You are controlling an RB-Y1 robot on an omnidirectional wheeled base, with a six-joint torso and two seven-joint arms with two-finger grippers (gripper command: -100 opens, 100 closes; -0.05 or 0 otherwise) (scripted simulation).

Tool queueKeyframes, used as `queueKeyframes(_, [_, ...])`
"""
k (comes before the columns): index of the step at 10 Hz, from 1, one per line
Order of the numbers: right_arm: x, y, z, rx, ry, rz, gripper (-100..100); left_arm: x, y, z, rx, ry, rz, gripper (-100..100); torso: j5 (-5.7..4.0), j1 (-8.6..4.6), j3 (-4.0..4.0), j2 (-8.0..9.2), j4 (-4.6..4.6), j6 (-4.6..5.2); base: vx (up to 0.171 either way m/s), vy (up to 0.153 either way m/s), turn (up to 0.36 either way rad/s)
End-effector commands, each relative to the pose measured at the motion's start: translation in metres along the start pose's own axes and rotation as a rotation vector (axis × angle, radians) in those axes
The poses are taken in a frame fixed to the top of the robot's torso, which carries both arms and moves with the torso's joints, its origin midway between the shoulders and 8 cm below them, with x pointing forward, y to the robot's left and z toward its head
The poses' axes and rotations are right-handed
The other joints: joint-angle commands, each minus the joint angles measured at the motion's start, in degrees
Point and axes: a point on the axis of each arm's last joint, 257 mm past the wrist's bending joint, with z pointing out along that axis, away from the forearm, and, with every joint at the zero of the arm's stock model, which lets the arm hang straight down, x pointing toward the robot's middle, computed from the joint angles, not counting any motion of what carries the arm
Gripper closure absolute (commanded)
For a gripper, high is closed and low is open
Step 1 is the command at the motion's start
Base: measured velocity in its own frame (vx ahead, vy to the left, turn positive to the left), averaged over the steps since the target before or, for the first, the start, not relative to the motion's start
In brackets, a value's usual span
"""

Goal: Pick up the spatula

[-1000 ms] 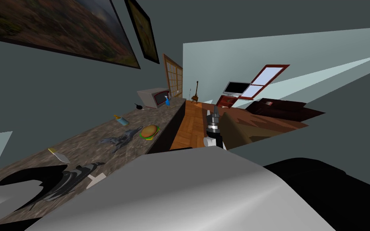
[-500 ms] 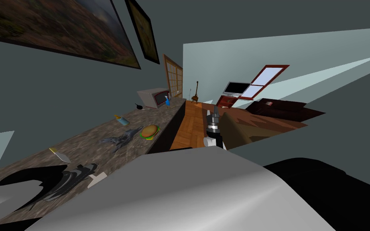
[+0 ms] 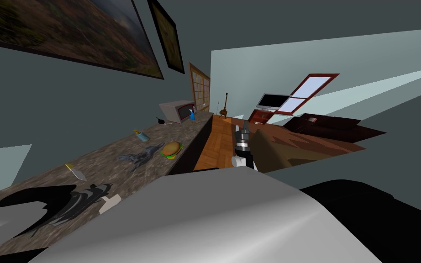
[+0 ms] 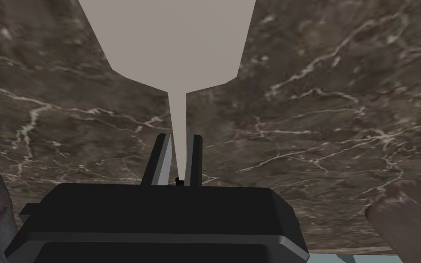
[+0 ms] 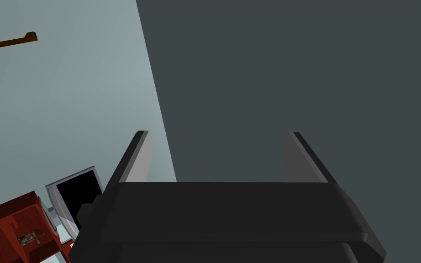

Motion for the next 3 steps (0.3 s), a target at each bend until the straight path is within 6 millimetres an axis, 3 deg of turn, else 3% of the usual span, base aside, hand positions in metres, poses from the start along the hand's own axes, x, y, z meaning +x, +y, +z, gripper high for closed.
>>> queueKeyframes(1, [0.0000, 0.0000, 0.0000, 0.000, 0.000, 0.000, 0, -0.0012, -0.0031, -0.0066, 0.002, 0.001, 0.010, 100, 0.00, 0.00, 0.00, 0.00, 0.00, 0.00, 0.015, -0.010, 0.072])
queueKeyframes(2, [0.0000, 0.0000, 0.0000, 0.000, 0.000, 0.000, 0, -0.0011, -0.0024, -0.0033, 0.001, 0.000, 0.005, 100, 0.00, 0.00, 0.01, 0.01, 0.00, 0.01, 0.006, -0.005, 0.011])
queueKeyframes(3, [0.0000, 0.0000, 0.0000, 0.000, 0.000, 0.000, 0, -0.0012, -0.0026, -0.0036, 0.002, 0.000, 0.006, 0, 0.03, 0.03, 0.02, 0.03, 0.00, 0.02, 0.000, 0.000, 0.000])
